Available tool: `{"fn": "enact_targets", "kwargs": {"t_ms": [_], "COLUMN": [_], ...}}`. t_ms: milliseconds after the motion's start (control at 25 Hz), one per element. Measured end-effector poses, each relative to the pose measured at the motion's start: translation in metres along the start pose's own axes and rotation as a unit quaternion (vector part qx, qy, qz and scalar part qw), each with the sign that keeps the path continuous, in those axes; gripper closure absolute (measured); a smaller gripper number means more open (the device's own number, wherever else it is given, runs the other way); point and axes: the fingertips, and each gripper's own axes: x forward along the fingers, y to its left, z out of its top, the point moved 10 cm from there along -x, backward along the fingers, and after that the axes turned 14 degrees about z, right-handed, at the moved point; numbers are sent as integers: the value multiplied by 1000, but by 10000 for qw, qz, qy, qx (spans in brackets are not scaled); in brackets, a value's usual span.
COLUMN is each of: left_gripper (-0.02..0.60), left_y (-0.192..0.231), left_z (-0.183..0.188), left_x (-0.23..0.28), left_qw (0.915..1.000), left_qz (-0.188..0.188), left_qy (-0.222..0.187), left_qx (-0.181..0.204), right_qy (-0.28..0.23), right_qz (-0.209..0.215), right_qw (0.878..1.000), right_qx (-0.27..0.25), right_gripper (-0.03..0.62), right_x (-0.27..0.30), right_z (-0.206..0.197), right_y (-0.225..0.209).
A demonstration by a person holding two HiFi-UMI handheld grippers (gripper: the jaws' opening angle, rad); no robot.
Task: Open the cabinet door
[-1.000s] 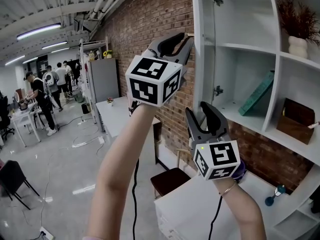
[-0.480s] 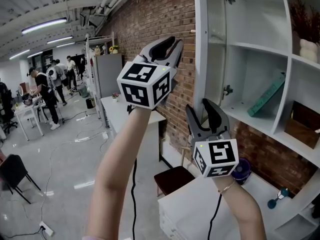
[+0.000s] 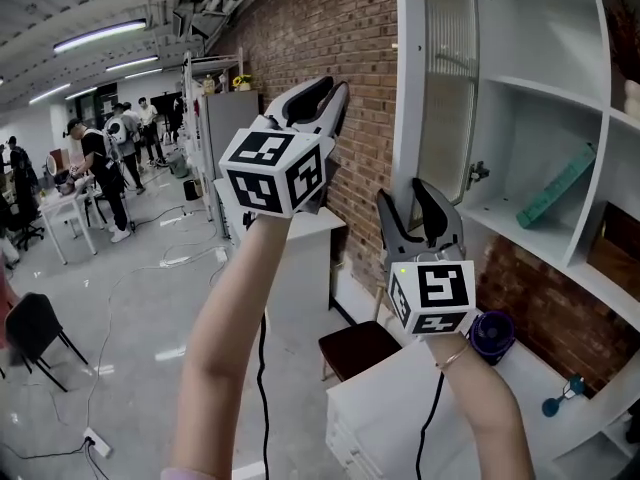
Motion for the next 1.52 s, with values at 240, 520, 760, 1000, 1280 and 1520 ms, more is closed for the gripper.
{"fn": "enact_targets", "kwargs": {"t_ms": [240,520,760,1000,1280,1520], "left_gripper": [511,511,511,511,515,525], "left_y": [21,41,53,59,51,37], "left_z": [-9,-19,-37,-52,-77,-98], "left_x": [-13,-32,-52,-80,-106,-125], "left_qw": [9998,9991,9976,9951,9915,9885], "left_qz": [115,268,463,607,630,566], "left_qy": [149,300,516,776,1086,1330], "left_qx": [59,153,57,-46,-341,-455], "right_qy": [71,65,-76,-173,-158,-114], "right_qz": [31,-49,-98,11,275,347], "right_qw": [10000,9999,9999,9997,9977,9966], "right_qx": [-31,-91,-40,177,592,742], "right_gripper": [390,391,401,413,468,511], "right_x": [24,44,44,39,20,-3], "right_z": [-6,-16,-20,-18,-34,-45], "right_y": [6,11,12,18,28,38]}}
